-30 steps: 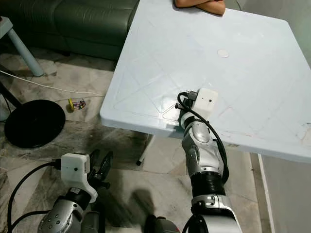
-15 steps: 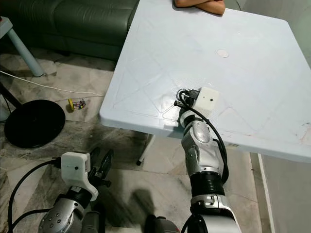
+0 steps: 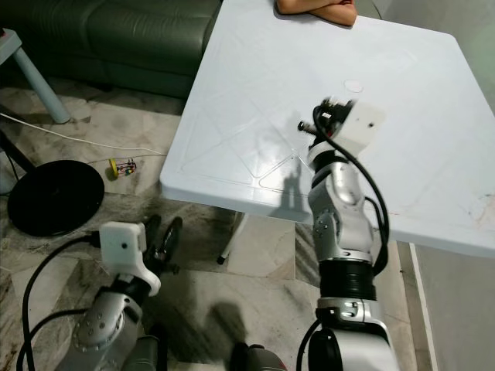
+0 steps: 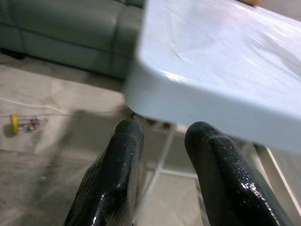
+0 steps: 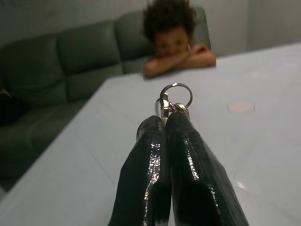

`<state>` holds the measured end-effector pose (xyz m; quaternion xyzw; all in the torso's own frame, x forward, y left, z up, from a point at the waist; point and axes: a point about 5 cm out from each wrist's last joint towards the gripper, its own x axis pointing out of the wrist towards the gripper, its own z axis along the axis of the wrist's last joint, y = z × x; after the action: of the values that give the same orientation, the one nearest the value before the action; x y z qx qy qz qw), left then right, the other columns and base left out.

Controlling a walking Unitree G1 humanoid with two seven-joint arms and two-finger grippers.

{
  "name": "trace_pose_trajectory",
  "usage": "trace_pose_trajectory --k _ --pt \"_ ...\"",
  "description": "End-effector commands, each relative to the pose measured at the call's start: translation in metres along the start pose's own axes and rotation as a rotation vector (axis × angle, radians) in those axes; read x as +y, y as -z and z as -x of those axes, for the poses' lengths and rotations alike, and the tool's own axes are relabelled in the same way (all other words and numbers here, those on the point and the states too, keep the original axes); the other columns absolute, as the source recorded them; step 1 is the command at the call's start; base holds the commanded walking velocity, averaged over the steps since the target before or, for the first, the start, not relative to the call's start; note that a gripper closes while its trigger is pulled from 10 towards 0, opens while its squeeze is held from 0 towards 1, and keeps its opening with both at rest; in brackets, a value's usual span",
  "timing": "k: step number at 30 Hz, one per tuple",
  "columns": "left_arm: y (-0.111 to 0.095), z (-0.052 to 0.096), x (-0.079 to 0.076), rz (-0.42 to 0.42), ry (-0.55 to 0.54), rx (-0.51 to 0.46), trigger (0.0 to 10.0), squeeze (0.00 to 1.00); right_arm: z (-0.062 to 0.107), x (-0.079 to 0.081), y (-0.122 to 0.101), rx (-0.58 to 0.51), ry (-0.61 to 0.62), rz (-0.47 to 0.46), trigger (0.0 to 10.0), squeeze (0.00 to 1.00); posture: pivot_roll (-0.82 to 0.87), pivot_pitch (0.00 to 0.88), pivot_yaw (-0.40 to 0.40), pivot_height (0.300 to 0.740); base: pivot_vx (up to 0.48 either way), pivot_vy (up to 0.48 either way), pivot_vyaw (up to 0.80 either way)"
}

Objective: Hang keys on a hook

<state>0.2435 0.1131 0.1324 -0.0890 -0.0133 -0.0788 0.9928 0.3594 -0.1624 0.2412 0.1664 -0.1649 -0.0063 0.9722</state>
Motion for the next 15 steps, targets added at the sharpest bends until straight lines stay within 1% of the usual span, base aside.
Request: trace_pose_trajectory --k 1,2,3,4,5,6,8,10,12,13,14,15 --pt "-0.004 -0.007 -0.002 0.073 -0.029 -0.027 10.0 0.00 0.005 -0.003 -0.005 -0.008 -0.018 0.015 0.0 0.00 0.15 0.189 -0.135 0.740 0.000 0.000 0.00" --pt "-0.009 -0.013 -0.001 0.080 -0.031 -0.041 10.0 0.00 0.009 -0.003 -0.005 -0.007 -0.035 0.048 0.1 0.00 0.15 0.188 -0.135 0.740 0.000 0.000 0.00" --pt "-0.011 -0.016 0.000 0.074 -0.030 -0.049 10.0 0.00 0.012 -0.002 -0.006 -0.018 -0.073 0.078 3.9 0.00 0.15 0.186 -0.135 0.740 0.000 0.000 0.00" --pt "-0.014 -0.019 0.000 0.065 -0.029 -0.057 10.0 0.00 0.017 0.001 -0.007 -0.043 -0.124 0.092 10.0 0.00 0.15 0.186 -0.135 0.740 0.000 0.000 0.00" --pt "-0.017 -0.022 0.002 0.059 -0.028 -0.063 10.0 0.00 0.024 0.004 -0.008 -0.069 -0.194 0.117 10.0 0.00 0.14 0.181 -0.135 0.740 0.000 0.000 0.00" --pt "-0.017 -0.022 0.002 0.059 -0.028 -0.063 10.0 0.00 0.024 0.004 -0.008 -0.069 -0.194 0.117 10.0 0.00 0.14 0.181 -0.135 0.740 0.000 0.000 0.00" --pt "-0.022 -0.028 0.004 0.052 -0.022 -0.088 10.0 0.00 0.038 0.007 -0.005 -0.077 -0.312 0.142 10.0 0.00 0.14 0.178 -0.136 0.740 0.000 0.000 0.00" --pt "-0.026 -0.029 0.006 0.049 -0.005 -0.109 10.0 0.00 0.051 0.005 -0.002 -0.070 -0.332 0.137 10.0 0.00 0.13 0.169 -0.133 0.740 0.000 0.000 0.00" --pt "-0.028 -0.028 0.009 0.047 0.002 -0.113 10.0 0.00 0.063 0.002 0.001 -0.058 -0.339 0.126 10.0 0.00 0.13 0.164 -0.133 0.740 0.000 0.000 0.00" --pt "-0.030 -0.026 0.010 0.041 0.011 -0.124 10.0 0.00 0.070 0.000 0.003 -0.053 -0.341 0.138 10.0 0.00 0.13 0.161 -0.131 0.740 0.000 0.000 0.00" --pt "-0.030 -0.024 0.011 0.030 0.017 -0.130 10.0 0.00 0.075 -0.001 0.004 -0.050 -0.339 0.150 10.0 0.00 0.13 0.157 -0.130 0.740 0.000 0.000 0.00" --pt "-0.030 -0.024 0.011 0.030 0.017 -0.130 10.0 0.00 0.075 -0.001 0.004 -0.050 -0.339 0.150 10.0 0.00 0.13 0.157 -0.130 0.740 0.000 0.000 0.00"
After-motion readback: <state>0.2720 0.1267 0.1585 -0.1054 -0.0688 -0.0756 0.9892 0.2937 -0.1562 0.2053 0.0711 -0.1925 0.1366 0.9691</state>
